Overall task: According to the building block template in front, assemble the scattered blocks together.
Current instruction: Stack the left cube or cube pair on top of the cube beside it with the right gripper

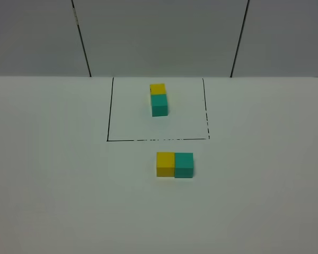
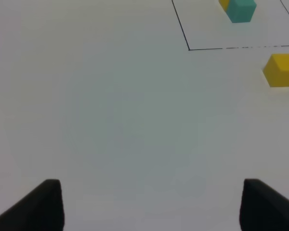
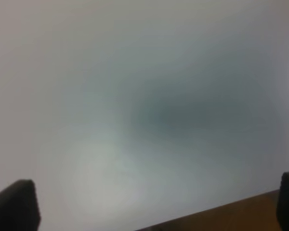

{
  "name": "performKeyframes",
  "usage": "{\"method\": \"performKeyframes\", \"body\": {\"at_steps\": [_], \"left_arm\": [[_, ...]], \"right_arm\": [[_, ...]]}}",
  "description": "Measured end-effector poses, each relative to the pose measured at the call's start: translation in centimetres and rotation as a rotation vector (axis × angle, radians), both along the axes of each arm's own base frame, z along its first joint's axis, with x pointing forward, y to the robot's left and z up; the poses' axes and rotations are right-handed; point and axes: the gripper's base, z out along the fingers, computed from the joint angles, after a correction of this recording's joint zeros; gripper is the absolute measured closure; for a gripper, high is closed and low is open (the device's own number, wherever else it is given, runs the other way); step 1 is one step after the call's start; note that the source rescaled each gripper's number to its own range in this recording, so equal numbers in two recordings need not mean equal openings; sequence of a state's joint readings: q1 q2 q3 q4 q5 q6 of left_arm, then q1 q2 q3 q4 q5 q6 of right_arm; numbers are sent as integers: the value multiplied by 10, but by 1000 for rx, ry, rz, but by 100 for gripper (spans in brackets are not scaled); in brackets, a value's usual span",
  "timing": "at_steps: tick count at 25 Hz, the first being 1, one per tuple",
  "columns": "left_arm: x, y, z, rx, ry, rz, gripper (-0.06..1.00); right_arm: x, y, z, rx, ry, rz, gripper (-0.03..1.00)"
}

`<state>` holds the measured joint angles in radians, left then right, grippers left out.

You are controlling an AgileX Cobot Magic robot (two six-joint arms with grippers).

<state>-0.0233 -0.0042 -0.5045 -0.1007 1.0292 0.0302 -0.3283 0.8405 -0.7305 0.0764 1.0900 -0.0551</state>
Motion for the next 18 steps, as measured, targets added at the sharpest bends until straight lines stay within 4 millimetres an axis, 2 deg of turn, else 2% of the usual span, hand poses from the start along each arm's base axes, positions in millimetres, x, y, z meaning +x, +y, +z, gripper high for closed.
{"method": "performKeyframes", "body": {"at_steps": [4, 13, 18], "left_arm": [[0, 0, 0, 0, 0, 0, 7], [0, 0, 0, 0, 0, 0, 7], [0, 0, 0, 0, 0, 0, 7]], "right_arm": [[-31, 14, 5, -30, -84, 37, -3], [-54, 34, 0, -55, -237, 208, 0], [-80, 37, 8, -89, -375, 207, 3]]}}
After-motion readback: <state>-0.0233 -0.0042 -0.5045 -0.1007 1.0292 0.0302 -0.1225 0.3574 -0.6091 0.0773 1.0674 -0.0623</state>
